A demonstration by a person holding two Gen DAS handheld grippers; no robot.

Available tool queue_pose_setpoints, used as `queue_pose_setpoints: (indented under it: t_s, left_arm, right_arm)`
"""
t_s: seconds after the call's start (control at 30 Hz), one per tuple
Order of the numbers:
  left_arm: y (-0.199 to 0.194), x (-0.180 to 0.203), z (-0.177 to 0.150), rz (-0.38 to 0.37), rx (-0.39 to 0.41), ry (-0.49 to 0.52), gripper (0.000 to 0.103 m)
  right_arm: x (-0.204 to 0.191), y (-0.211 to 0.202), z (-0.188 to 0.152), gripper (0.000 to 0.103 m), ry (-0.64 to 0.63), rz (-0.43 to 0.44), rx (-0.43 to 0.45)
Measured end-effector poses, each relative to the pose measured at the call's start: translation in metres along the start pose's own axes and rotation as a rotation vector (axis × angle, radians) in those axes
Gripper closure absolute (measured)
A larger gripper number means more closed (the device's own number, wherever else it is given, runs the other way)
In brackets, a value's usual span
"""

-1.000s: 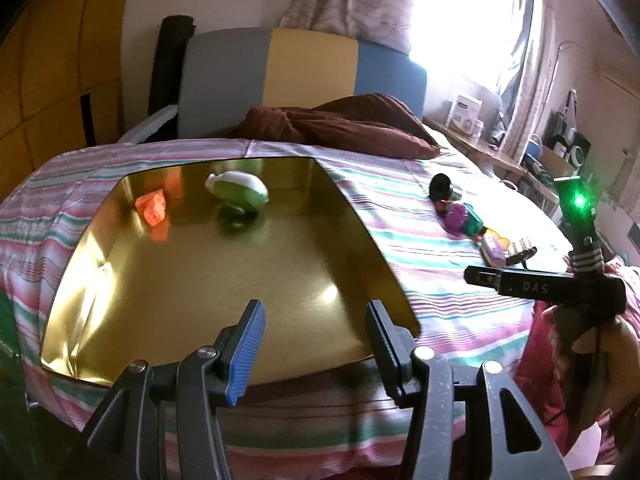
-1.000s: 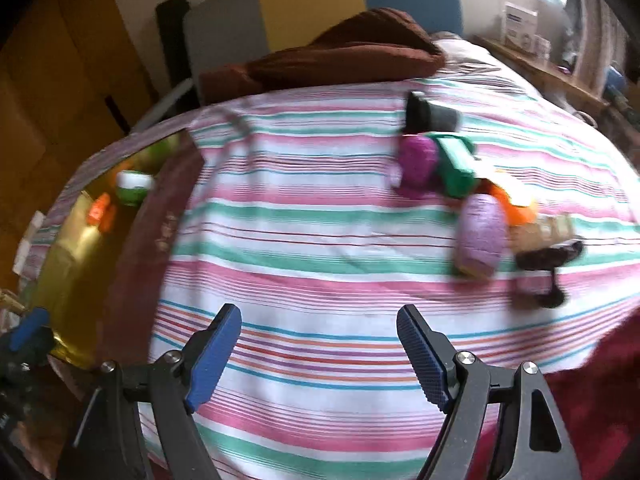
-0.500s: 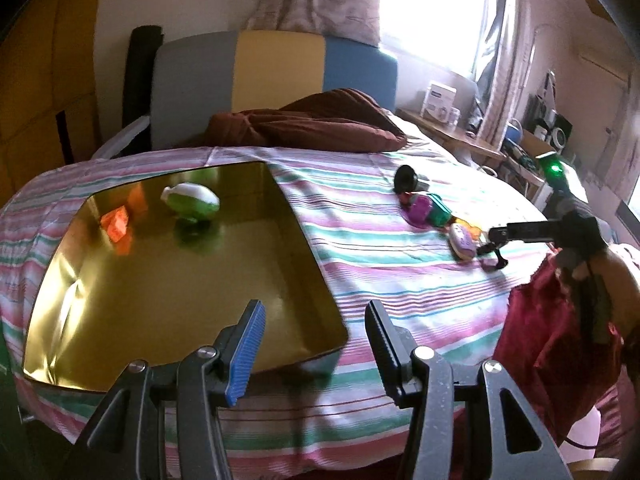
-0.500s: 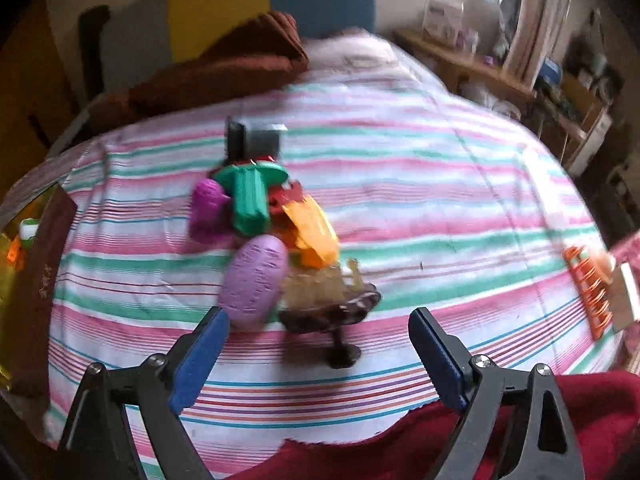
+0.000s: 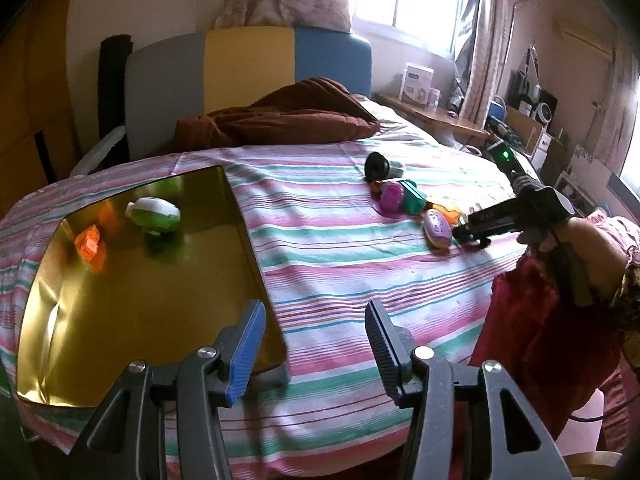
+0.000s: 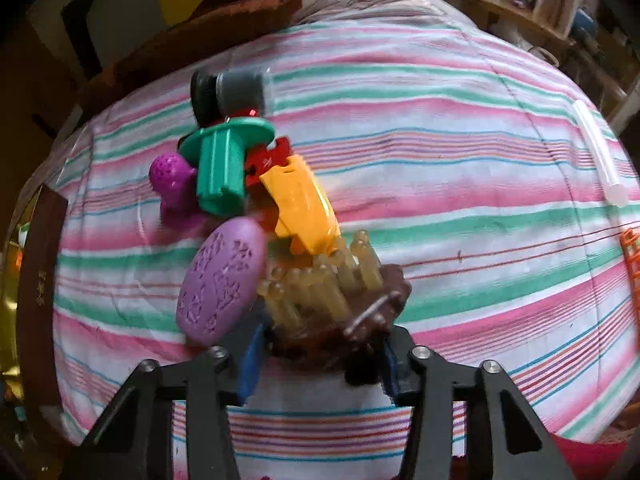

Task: Organize rigid objects
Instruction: 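Grasp the brown pegged toy with the right tool while the left tool approaches the purple egg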

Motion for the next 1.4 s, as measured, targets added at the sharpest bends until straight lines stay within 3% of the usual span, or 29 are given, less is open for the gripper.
queue_pose_setpoints:
  t_s: [0.5,0.7,0.87,1.2,1.4]
  left_arm:
    - [0.035,0.07,0.032,-0.113,-0.042,0.067,0.051]
    - [0.08,0.103,0.045,-0.123,-0.097,0.149,0.051]
    - [0.118,0.129,0.05,-0.175,-0.142,0.183,0.05]
    - [0.191,0.157,0.068,-0.136,-0.221,0.235,0.049]
    - [0.21,0.178,0.073,-0.144,-0.173,0.337,0.049]
  right_arm:
    - [0.022,-0.031,0.014,0.056,0.194,0.12,0.115]
    - [0.024,-0.026,0.024,0.056,0.245,0.158,0.117]
    - [0.031,-0.03,0.029,0.056,0.282,0.157,0.146]
    - [0.035,-0.026,0.039,0.056,0.317,0.165,0.17]
    - [0.035,-0.025,0.039,0.056,0.321,0.17,0.168]
Point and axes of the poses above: each gripper's, at about its wrist camera, not at the fingertips, and y roughly the way its jaws point, x to its right, z to its top, the point moved 10 cm from there along y, roughly the way its jaws point, and after that the axes turned 4 degrees about y, right-handed, at the moved point
